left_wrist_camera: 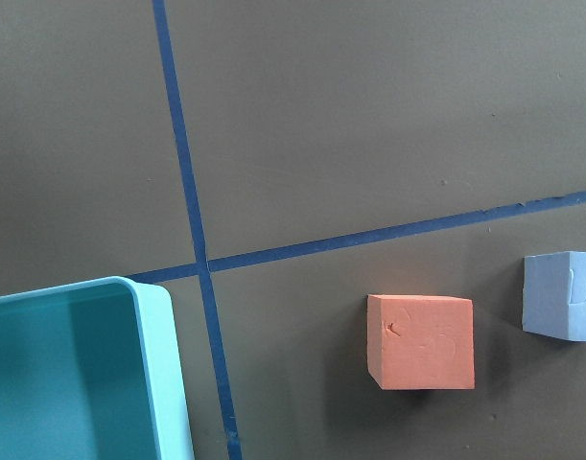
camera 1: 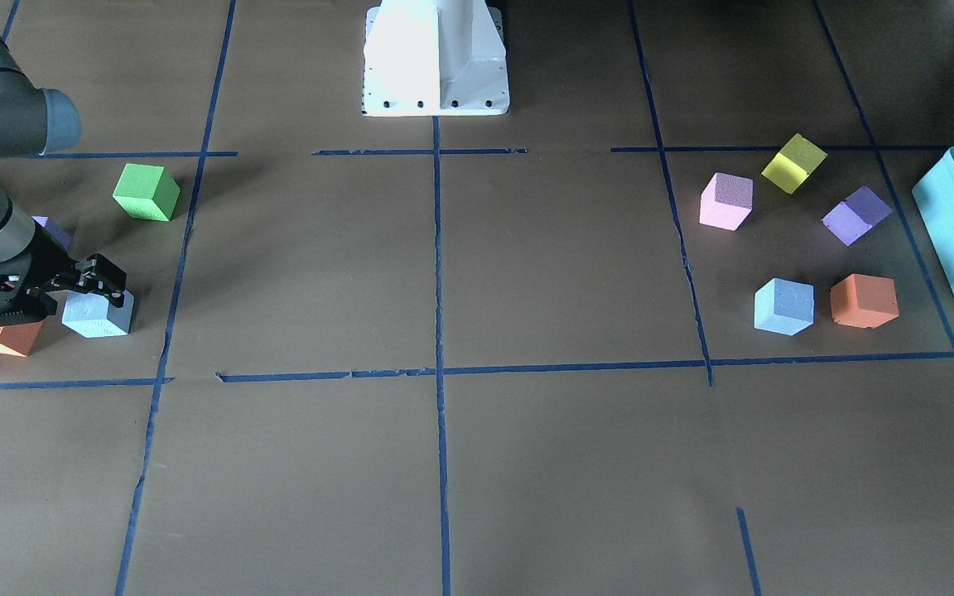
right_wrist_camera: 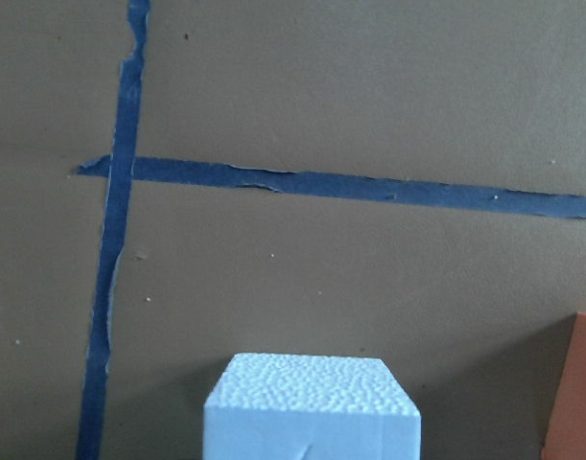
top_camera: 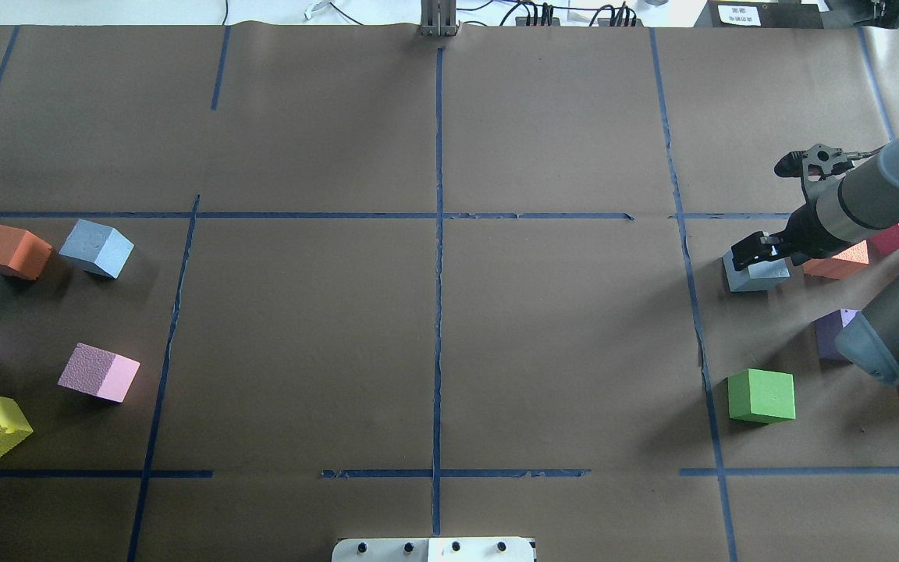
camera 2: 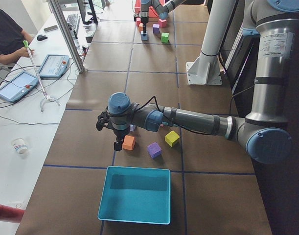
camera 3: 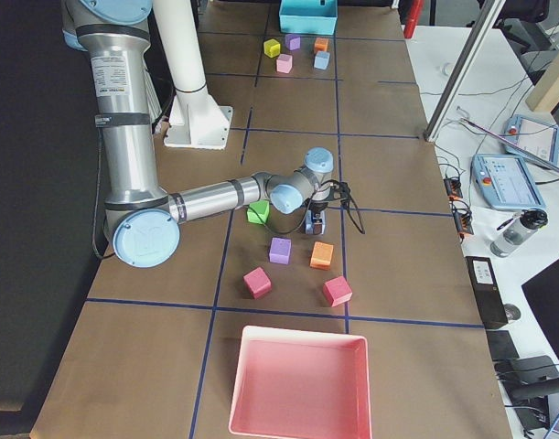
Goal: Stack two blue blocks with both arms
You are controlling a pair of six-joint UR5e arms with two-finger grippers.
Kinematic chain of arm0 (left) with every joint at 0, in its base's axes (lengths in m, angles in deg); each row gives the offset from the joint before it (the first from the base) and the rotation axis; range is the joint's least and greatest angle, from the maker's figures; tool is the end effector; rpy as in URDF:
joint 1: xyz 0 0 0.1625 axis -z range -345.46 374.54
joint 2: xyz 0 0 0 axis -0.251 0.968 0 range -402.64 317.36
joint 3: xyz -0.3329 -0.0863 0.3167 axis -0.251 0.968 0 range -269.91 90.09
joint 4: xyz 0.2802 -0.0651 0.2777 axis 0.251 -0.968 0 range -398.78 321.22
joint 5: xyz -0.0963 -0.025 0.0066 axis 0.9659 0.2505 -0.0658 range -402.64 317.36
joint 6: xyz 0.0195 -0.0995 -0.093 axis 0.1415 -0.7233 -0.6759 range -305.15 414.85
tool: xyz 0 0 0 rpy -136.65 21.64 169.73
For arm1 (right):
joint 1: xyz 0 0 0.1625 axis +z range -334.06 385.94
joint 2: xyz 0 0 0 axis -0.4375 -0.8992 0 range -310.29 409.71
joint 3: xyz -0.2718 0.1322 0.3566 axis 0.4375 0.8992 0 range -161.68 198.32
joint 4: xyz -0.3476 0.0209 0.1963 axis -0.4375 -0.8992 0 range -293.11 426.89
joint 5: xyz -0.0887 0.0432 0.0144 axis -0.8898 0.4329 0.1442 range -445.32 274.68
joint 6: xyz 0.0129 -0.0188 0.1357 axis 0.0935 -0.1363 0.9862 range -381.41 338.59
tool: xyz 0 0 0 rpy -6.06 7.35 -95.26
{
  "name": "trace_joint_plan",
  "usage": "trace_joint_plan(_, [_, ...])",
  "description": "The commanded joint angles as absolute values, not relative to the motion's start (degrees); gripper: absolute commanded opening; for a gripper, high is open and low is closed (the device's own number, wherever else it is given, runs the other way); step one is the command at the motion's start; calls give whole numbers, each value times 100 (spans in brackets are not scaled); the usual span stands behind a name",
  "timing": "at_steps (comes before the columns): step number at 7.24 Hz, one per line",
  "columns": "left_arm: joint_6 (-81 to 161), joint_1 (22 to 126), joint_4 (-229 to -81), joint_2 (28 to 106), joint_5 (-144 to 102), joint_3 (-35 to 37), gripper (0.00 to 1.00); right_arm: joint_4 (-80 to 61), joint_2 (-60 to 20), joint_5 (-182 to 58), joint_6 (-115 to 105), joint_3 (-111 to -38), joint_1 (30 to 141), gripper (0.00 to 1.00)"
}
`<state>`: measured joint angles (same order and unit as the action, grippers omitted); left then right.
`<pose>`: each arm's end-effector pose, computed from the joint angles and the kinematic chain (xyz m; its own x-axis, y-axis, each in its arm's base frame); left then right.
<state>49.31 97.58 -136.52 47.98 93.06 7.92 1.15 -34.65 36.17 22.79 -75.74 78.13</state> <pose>0.0260 -0.5010 0.6391 0.6772 0.1893 -0.7110 -0.0511 0.9761 0.2112 -0.2982 -0.4845 0.6059 0.7094 -0.0831 0.6999 0.0195 0.9950 0.0983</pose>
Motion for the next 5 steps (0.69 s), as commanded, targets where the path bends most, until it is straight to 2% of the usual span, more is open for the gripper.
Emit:
trace_joint_plan(1, [4932, 9759, -13651, 4789, 9315, 800, 100, 107, -3457, 3615, 2297, -7546, 7745, 100])
trace_joint_plan(2, [4932, 9759, -13651, 4789, 9315, 800, 100, 106, -3440, 3615, 2298, -7546, 7710, 98])
trace_joint_plan(3, [4932, 9759, -13651, 4789, 9315, 808, 100, 98, -3422, 3615, 2315, -7546, 7710, 80])
trace_joint_plan(4, [4932, 9759, -13643, 4789, 9315, 834, 100, 89, -3405, 3632, 2306, -7555, 7710, 44])
trace_joint_plan(5, [4932, 9751, -13634, 4789, 9315, 843, 100, 89, -3405, 3685, 2298, -7642, 7744, 18])
